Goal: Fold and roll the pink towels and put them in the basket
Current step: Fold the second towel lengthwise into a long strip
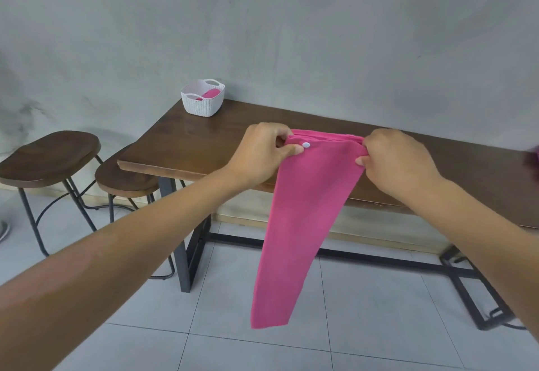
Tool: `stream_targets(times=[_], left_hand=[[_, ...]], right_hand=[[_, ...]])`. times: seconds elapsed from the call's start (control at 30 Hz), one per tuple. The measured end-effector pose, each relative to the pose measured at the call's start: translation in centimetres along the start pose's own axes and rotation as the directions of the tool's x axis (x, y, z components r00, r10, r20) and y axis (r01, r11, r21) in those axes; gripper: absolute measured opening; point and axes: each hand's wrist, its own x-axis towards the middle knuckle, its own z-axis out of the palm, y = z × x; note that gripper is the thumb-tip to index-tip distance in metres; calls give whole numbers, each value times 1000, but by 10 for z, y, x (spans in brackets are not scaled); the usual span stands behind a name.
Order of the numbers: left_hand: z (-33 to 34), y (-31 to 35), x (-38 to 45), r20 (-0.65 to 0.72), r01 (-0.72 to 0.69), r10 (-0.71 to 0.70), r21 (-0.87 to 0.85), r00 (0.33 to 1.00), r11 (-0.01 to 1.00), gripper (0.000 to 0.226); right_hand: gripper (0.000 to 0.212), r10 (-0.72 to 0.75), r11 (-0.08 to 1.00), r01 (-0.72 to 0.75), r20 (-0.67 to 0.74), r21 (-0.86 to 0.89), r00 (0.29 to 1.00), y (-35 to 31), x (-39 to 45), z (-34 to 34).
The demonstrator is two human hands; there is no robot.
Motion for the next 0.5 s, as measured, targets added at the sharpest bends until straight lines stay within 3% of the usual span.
stream_targets(times=[0.37, 0.5], left_hand=[[-5, -1, -2, -87, -86, 92, 71, 992, 994, 26], [-8, -4, -10, -125, -87, 97, 83, 987, 993, 28]], right_hand=[[32, -87, 979, 84, 8, 185, 996, 11, -6, 0], [25, -96, 973, 103, -42, 207, 994, 5, -8, 6]])
